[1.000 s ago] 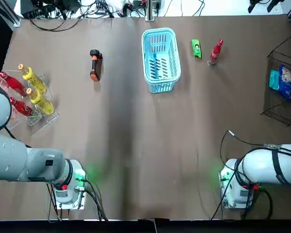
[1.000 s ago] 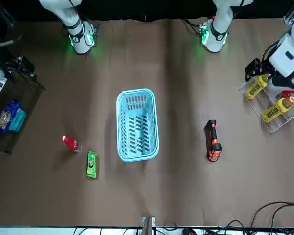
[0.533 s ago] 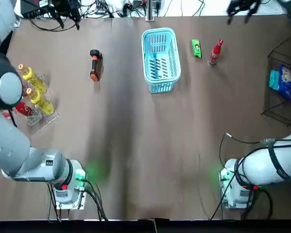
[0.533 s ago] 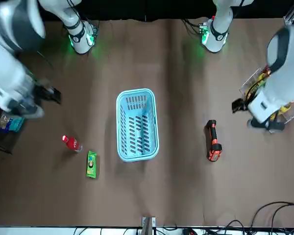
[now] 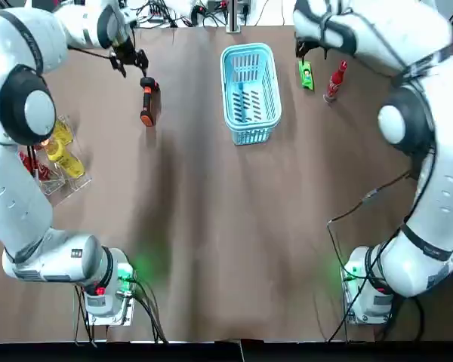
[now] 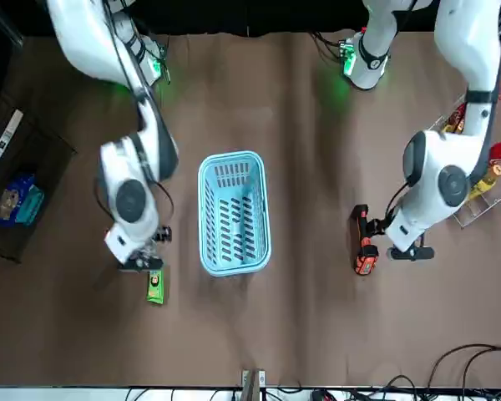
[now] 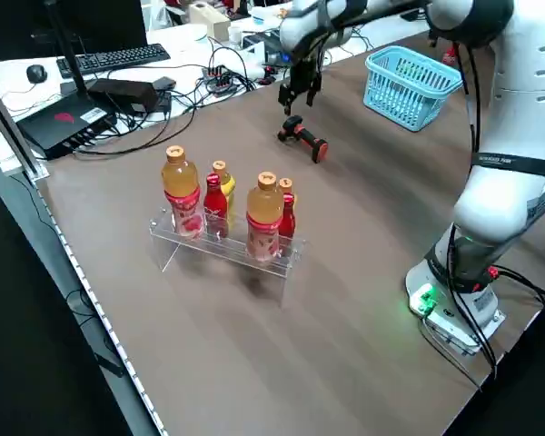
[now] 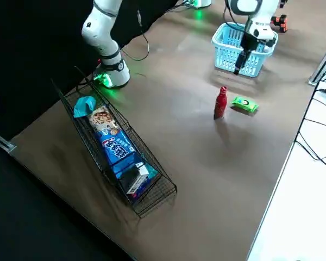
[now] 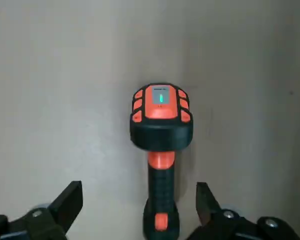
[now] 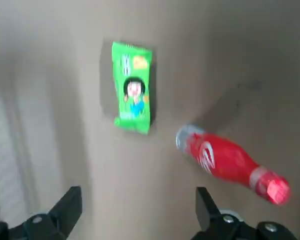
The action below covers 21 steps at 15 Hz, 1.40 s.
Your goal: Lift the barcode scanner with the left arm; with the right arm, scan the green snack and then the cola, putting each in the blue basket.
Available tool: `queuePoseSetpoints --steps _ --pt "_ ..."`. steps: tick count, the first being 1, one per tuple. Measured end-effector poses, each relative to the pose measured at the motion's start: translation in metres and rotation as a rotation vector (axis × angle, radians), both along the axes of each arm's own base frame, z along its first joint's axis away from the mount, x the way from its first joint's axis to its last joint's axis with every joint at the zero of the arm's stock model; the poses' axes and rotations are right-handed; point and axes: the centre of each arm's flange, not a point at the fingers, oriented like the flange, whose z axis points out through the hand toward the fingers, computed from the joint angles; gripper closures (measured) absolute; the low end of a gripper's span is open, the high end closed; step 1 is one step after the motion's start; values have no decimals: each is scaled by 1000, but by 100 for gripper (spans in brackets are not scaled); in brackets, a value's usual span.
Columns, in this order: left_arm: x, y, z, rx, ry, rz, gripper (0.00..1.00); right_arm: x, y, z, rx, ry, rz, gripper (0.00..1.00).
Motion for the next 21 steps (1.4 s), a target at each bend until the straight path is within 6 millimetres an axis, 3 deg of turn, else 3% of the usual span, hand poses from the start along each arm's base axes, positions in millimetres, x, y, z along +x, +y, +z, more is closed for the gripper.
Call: queuePoseSetpoints --steps 3,6,7,9,13,14,17,20,21 --pt "2 -10 -41 -8 5 105 0 13 26 -60 -21 -95 -2 0" --pt "-1 -27 -59 -7 23 163 0 20 27 -101 -23 -112 -6 2" --pt "-2 -31 -61 -6 26 168 0 20 26 -108 -30 -113 -2 2" --pt "-3 -31 -63 -5 29 173 0 21 24 -119 -65 -116 23 14" --pt "-4 -23 -75 32 40 151 0 19 24 -133 -117 -116 65 21" --pt "-5 -22 -80 42 45 143 0 18 25 -136 -134 -118 81 30" --pt "-7 -21 -90 56 57 132 1 18 28 -145 -146 -125 107 39" --pt "-7 -21 -92 65 58 122 6 18 26 -154 -167 -131 131 46" --pt "-7 -20 -92 66 58 121 15 18 26 -155 -171 -135 137 47"
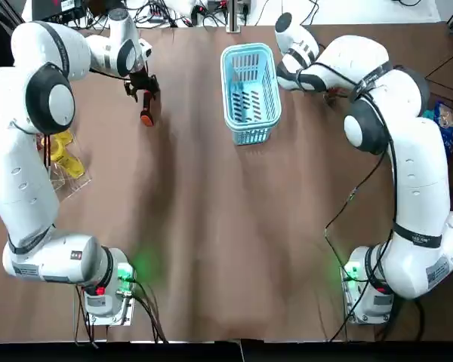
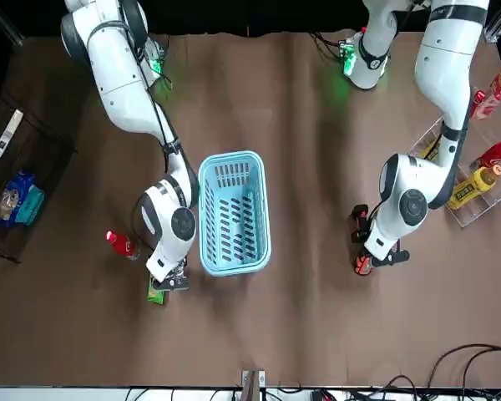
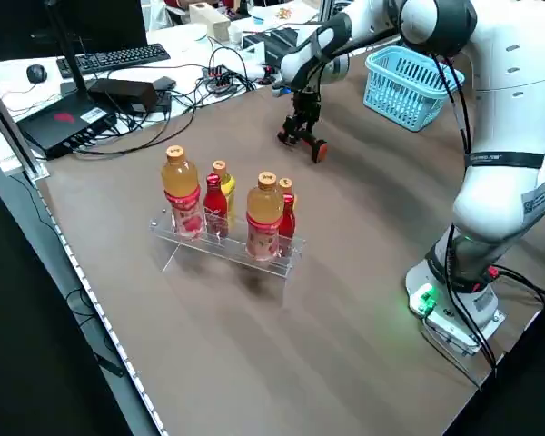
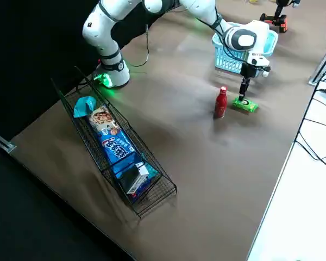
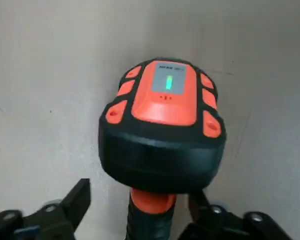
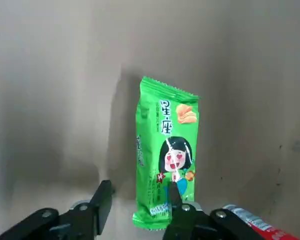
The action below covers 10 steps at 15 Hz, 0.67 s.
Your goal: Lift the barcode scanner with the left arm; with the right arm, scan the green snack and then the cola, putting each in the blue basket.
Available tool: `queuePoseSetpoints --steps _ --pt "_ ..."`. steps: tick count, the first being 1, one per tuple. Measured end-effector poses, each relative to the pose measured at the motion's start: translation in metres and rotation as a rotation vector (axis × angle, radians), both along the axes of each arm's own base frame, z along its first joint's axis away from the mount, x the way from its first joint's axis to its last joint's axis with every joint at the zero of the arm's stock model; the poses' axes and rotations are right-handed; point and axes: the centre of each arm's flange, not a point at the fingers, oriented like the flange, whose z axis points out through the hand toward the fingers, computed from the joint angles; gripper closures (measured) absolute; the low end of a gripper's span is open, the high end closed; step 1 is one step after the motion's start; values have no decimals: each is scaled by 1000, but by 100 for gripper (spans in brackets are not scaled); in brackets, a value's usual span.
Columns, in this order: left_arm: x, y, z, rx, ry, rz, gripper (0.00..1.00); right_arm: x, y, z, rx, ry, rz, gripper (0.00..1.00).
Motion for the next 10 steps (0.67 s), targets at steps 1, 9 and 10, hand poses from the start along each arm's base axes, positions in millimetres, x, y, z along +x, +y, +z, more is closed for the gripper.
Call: queuePoseSetpoints --steps 1,9,10 --pt "0 0 0 0 0 -1 18 0 0 0 -4 -2 5 50" --pt "0 1 0 1 0 0 63 3 -4 3 -14 -11 6 97" --pt "0 2 0 1 0 1 63 3 -4 4 -14 -11 5 97"
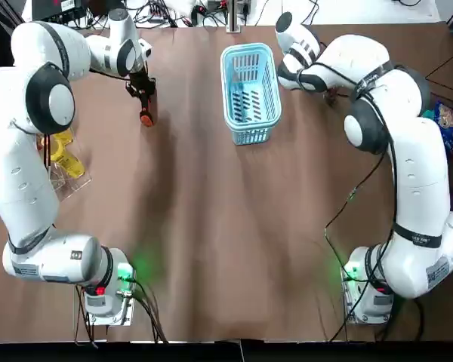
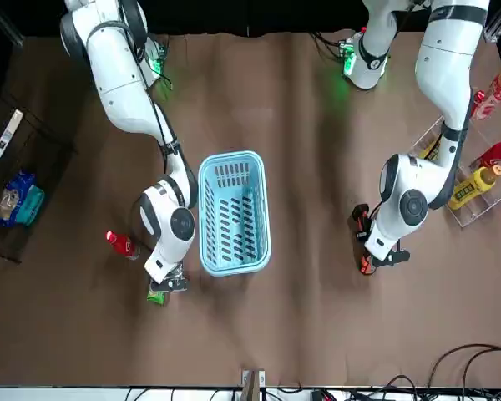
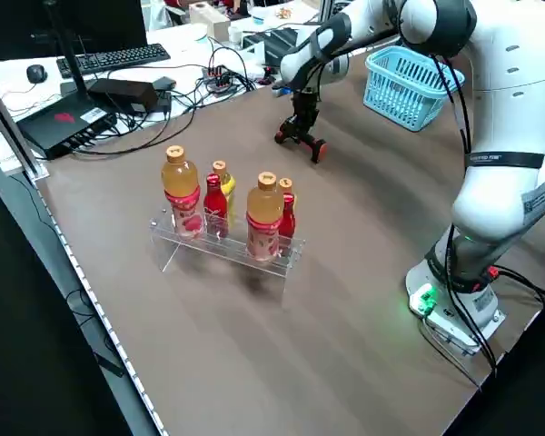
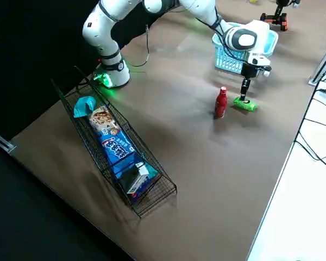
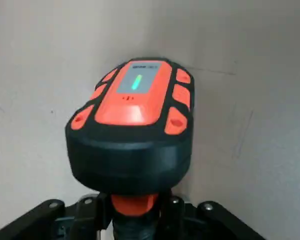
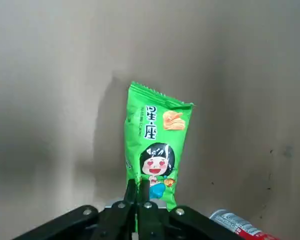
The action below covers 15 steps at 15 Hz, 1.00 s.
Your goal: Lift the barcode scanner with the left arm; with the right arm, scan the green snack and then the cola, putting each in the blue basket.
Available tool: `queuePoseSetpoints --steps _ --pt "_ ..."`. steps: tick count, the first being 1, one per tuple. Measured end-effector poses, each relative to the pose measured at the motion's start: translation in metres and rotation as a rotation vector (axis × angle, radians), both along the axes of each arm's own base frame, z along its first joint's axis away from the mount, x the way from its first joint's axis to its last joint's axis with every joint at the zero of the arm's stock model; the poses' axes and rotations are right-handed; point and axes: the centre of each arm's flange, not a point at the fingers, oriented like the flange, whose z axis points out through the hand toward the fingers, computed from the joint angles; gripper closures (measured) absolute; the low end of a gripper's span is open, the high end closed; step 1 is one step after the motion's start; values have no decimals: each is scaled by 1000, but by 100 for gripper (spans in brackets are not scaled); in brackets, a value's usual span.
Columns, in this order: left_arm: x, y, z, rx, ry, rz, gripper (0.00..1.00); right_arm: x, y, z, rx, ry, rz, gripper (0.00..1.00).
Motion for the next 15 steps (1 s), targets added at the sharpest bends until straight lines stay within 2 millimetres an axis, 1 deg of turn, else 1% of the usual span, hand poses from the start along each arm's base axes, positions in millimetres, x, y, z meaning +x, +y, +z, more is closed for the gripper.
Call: queuePoseSetpoints --steps 2,3,5,7,10,12,13,15 --pt "2 0 2 -1 -6 -2 63 1 -1 2 2 -3 -3 97" --pt "4 -1 5 -2 -12 -4 63 3 -1 6 7 -10 -4 97" --pt "8 -5 16 -2 -35 -13 63 8 1 21 32 -31 -15 97" --pt "12 -7 36 -1 -68 -37 63 9 4 44 62 -27 -52 97" --pt "17 -8 75 -3 -127 -88 63 1 15 89 129 22 -87 97" --pt "19 -10 97 -6 -163 -105 63 -5 21 126 212 65 -95 97" --pt "21 -18 113 -2 -190 -157 63 -9 24 164 325 90 -109 97" --pt "21 -32 125 -10 -208 -205 63 -12 18 195 402 108 -140 97"
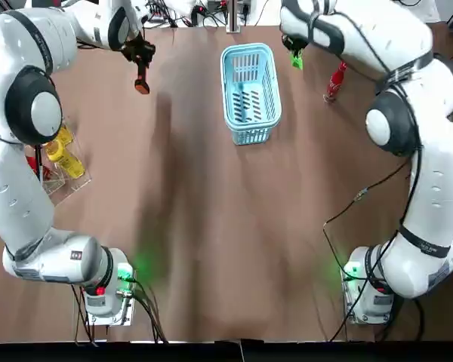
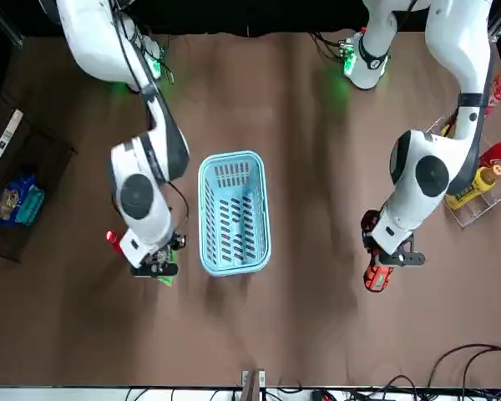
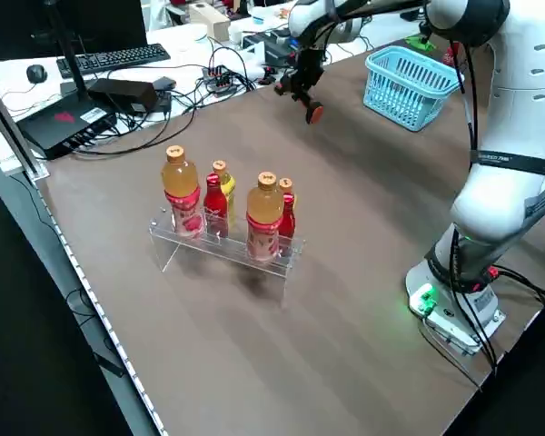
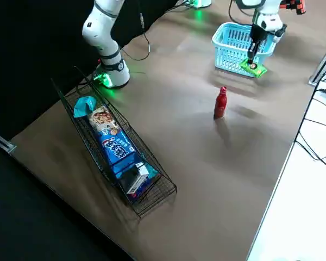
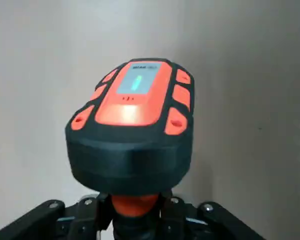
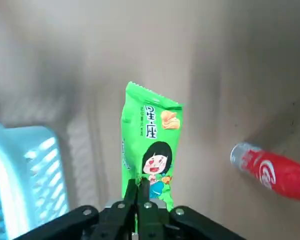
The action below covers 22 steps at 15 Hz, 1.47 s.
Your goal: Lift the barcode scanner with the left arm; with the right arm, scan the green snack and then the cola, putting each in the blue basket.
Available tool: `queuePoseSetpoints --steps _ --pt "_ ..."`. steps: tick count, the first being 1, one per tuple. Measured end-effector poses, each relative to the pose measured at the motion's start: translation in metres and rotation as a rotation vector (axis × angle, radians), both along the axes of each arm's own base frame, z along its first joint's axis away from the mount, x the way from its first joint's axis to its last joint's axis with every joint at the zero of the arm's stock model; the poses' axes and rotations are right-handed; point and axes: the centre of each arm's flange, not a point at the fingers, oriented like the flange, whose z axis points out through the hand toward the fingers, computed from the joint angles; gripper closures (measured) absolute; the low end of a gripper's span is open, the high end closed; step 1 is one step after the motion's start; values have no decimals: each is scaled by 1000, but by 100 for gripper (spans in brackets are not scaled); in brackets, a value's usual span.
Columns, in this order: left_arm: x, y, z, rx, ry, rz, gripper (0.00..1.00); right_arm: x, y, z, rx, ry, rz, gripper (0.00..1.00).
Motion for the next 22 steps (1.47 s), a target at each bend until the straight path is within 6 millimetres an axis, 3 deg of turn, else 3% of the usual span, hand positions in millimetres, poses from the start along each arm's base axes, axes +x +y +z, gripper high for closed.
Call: queuePoseSetpoints --steps 3,7,11,14,20,22 --pt "-5 -19 24 0 4 -39 63 2 -16 27 180 47 -103 97" --pt "-17 -54 78 -2 12 -91 63 16 -51 32 437 126 -260 97" --pt "-30 -88 115 -46 50 -119 63 20 -66 38 706 240 -356 97" --pt "-37 -103 125 -87 89 -126 63 22 -56 49 893 286 -401 97" --pt "-43 -107 138 -162 145 -99 63 35 -64 72 1298 300 -430 97" --pt "-48 -110 145 -218 170 -82 63 36 -58 78 1422 327 -462 97"
